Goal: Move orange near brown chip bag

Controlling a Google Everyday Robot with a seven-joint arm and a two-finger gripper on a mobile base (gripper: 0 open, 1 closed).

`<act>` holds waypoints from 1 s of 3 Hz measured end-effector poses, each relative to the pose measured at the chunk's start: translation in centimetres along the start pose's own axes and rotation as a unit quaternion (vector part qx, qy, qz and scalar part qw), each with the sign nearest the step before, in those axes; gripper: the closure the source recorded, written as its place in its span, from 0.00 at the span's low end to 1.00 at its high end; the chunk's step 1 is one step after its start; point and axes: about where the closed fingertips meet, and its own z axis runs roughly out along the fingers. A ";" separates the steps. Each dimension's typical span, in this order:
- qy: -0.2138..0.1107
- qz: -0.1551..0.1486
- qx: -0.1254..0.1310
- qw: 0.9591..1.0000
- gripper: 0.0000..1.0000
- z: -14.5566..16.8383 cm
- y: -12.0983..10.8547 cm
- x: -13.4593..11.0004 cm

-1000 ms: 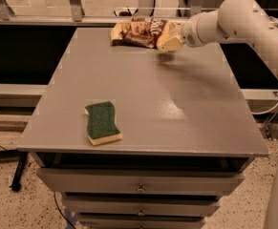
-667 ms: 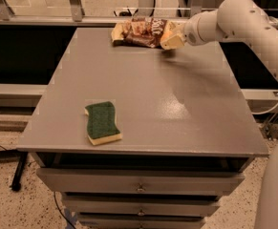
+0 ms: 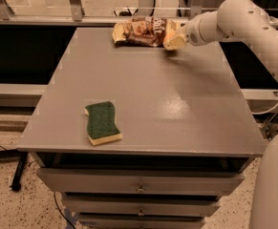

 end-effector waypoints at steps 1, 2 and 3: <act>0.006 0.003 -0.002 1.000 0.58 0.1 0.1 0.3; 0.009 0.005 -0.005 1.000 0.35 0.2 0.2 0.5; 0.011 0.007 -0.007 1.000 0.12 0.1 0.4 0.7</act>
Offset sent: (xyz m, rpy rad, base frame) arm -0.0035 -0.0060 -0.0038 -0.0029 0.0279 -0.0110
